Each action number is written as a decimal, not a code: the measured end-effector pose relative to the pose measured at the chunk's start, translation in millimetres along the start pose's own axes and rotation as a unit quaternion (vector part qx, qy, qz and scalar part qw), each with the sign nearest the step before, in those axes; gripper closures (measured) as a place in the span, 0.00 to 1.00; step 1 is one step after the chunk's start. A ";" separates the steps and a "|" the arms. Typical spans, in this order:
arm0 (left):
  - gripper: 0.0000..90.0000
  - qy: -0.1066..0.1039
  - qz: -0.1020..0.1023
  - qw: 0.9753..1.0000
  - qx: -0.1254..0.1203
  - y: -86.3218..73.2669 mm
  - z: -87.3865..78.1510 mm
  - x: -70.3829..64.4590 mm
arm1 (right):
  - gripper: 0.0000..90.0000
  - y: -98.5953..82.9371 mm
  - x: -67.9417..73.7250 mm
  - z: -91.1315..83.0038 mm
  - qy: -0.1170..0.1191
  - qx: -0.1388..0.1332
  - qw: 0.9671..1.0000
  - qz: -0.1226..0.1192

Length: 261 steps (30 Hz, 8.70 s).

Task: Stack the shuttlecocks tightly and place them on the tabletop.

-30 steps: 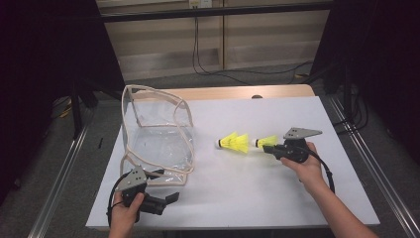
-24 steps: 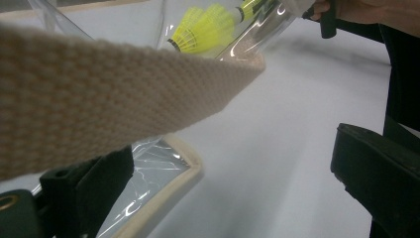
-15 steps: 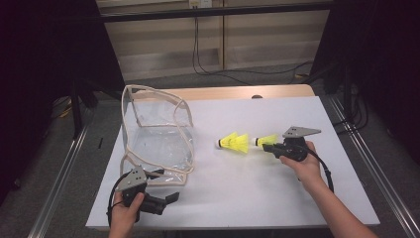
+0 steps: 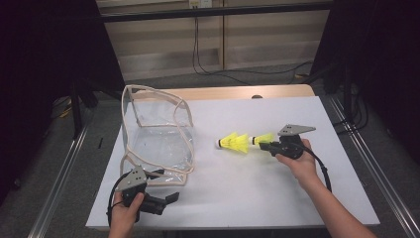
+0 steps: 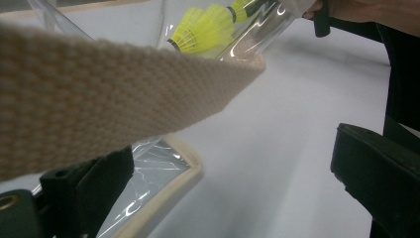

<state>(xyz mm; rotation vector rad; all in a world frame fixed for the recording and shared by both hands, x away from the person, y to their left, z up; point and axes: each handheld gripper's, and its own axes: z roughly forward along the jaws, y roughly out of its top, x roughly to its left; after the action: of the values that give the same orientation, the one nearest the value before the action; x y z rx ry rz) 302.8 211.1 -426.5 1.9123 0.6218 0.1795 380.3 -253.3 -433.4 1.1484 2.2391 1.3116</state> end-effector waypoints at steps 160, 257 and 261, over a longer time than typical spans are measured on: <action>0.03 -0.002 0.002 1.000 0.000 -0.1 -0.5 0.6 | 0.86 5.9 23.3 43.9 0.019 0.032 0.999 -0.004; 0.03 0.000 0.000 1.000 0.000 0.3 0.0 0.0 | 0.35 9.6 48.0 47.1 -0.008 0.024 0.999 0.023; 0.03 0.000 0.000 1.000 0.000 0.3 0.0 0.1 | 0.34 10.1 48.3 50.1 -0.011 0.021 0.999 0.022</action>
<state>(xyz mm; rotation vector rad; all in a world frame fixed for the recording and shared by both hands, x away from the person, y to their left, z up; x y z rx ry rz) 303.0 211.0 -426.3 1.9118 0.6214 0.1812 384.7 -184.3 -445.6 1.2271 2.2496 1.2675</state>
